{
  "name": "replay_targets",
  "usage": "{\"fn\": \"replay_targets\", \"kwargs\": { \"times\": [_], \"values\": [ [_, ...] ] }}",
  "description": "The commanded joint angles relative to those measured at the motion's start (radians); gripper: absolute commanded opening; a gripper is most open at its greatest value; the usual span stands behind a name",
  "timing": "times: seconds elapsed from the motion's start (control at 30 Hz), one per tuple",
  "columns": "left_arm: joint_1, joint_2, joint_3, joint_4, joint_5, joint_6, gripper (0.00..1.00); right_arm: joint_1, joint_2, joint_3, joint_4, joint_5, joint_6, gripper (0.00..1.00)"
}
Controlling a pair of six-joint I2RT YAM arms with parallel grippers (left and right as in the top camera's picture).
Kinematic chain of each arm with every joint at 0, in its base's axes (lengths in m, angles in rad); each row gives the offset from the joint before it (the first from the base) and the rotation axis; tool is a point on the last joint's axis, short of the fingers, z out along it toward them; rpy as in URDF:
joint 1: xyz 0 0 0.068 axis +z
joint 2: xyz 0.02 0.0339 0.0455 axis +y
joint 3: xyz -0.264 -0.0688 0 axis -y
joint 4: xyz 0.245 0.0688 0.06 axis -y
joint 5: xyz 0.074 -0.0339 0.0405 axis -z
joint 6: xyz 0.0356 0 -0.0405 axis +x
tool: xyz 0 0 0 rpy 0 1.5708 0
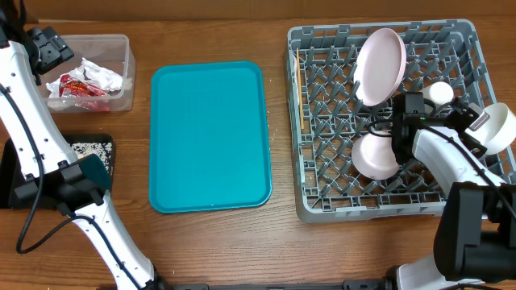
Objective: Sort waste into correct bins and load items into the dishwasher rack
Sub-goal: 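Lower the white bowl into the rack's right side, then set the white bowl upright beside the white cup and release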
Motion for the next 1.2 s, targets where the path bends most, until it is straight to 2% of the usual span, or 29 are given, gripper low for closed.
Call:
{"fn": "replay_targets", "kwargs": {
  "times": [0.0, 0.17, 0.23, 0.5, 0.67, 0.73, 0.8, 0.87, 0.93, 1.07, 1.17],
  "values": [
    [-0.002, -0.004, 0.009, -0.002, -0.013, -0.002, 1.0, 0.016, -0.02, -0.001, 0.007, -0.045, -0.006, 0.22],
    [-0.002, -0.005, 0.009, -0.002, -0.013, -0.002, 1.0, 0.02, -0.073, 0.021, 0.009, -0.181, -0.007, 0.22],
    [-0.002, -0.005, 0.009, -0.002, -0.013, -0.002, 1.0, 0.021, -0.127, 0.026, -0.003, -0.265, -0.007, 0.18],
    [-0.002, -0.005, 0.009, -0.002, -0.013, -0.002, 1.0, 0.021, -0.25, 0.026, -0.082, -0.387, -0.007, 0.16],
    [-0.002, -0.005, 0.009, -0.002, -0.013, -0.002, 1.0, 0.021, -0.365, 0.026, -0.091, -0.579, -0.053, 0.18],
    [-0.002, -0.004, 0.009, -0.002, -0.013, -0.002, 1.0, 0.021, -0.423, 0.026, -0.081, -0.706, -0.113, 0.24],
    [-0.002, -0.005, 0.009, -0.002, -0.013, -0.002, 1.0, 0.021, -0.504, 0.026, -0.078, -0.872, -0.165, 0.43],
    [-0.002, -0.004, 0.009, -0.002, -0.013, -0.002, 1.0, 0.021, -0.558, 0.026, -0.077, -0.939, -0.169, 0.63],
    [-0.002, -0.004, 0.009, -0.002, -0.013, -0.002, 1.0, 0.021, -0.617, 0.026, -0.072, -0.983, -0.168, 0.77],
    [-0.002, -0.004, 0.009, -0.002, -0.013, -0.002, 1.0, 0.021, -0.729, 0.026, -0.033, -1.04, -0.208, 0.88],
    [-0.002, -0.005, 0.009, -0.002, -0.013, -0.002, 1.0, 0.021, -0.761, 0.026, 0.009, -1.133, -0.277, 0.88]
  ]
}}
